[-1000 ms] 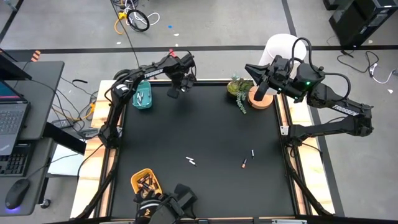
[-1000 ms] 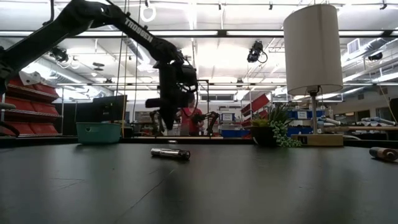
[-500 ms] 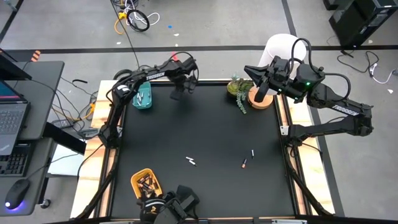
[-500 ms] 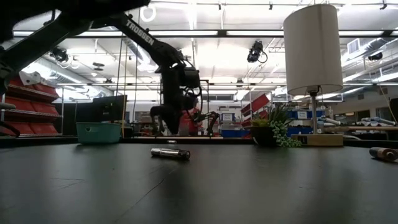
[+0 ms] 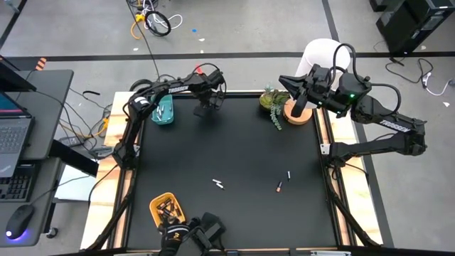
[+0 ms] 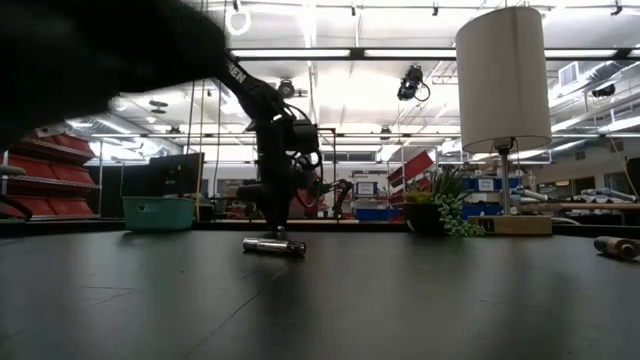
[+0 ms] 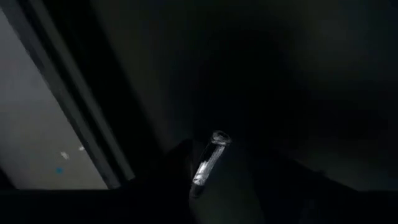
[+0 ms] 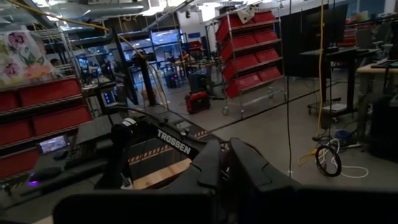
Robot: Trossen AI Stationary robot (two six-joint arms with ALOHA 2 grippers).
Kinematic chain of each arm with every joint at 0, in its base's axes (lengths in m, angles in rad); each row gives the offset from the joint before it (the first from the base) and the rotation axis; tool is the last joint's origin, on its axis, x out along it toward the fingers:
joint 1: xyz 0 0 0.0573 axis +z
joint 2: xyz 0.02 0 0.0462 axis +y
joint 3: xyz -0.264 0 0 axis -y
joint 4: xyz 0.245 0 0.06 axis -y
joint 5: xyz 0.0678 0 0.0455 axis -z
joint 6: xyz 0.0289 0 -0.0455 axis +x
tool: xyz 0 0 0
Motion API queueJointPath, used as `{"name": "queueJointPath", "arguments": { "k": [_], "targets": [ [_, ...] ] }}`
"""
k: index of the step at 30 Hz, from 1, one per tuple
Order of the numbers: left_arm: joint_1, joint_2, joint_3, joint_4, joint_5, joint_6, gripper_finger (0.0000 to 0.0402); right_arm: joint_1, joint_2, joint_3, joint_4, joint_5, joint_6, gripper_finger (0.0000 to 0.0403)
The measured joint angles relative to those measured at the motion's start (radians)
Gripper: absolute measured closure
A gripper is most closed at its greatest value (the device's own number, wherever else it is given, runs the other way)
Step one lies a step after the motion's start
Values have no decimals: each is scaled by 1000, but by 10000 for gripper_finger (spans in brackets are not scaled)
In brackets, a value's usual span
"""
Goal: Sort batteries
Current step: Put the silver battery into the blue bin
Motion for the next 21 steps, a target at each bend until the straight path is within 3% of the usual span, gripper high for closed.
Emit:
{"name": "queueJointPath", "arguments": {
  "k": [6,12,21],
  "targets": [
    [-2,26,1,-32,9,-27,270,0,0,0,1,0,20,380],
    [-8,29,8,-54,2,-108,372,0,0,0,3,0,21,380],
    [-15,32,6,-38,-21,-102,376,0,0,0,10,0,21,380]
  ]
}}
